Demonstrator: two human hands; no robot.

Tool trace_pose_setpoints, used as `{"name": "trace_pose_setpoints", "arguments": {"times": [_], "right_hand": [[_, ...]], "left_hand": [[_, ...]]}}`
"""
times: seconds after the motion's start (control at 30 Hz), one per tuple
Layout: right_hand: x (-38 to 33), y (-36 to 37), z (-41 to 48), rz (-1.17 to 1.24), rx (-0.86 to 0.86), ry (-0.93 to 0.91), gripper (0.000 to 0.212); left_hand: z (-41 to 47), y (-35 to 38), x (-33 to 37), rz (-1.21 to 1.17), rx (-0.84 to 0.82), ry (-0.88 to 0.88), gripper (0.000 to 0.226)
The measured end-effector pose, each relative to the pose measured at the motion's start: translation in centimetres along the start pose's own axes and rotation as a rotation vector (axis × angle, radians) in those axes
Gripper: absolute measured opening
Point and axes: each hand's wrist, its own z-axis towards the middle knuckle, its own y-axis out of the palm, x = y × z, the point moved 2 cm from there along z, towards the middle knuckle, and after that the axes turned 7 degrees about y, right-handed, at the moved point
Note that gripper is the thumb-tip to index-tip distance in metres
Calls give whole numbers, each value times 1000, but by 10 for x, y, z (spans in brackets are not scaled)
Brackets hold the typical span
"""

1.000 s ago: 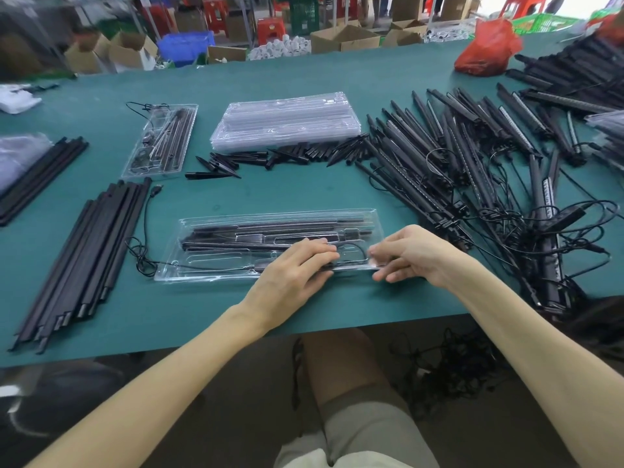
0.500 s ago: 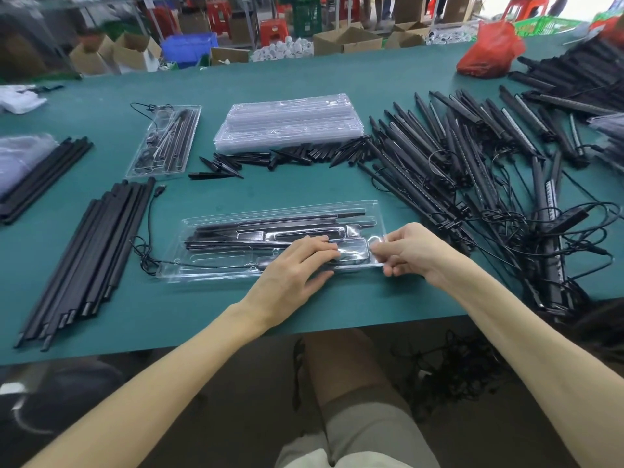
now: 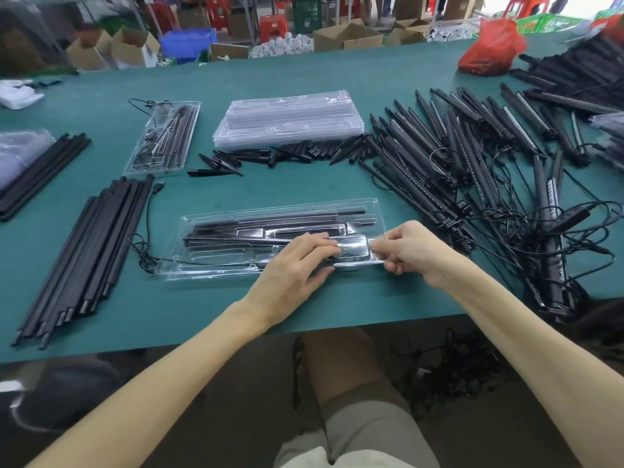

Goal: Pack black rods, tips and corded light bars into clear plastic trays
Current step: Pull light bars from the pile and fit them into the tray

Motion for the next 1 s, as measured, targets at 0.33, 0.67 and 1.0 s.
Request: {"name": "trace_pose_setpoints", "arguments": {"times": [0.33, 0.67, 1.0], "right_hand": [[3, 0, 4, 17, -13, 4, 14], [1, -1, 5, 20, -22, 17, 10], [3, -3, 9, 137, -80, 55, 8]], "left_hand": [[1, -1, 5, 2, 0, -16, 27], [3, -3, 5, 4, -7, -32, 27], [4, -4, 2, -12, 8, -41, 26]]}}
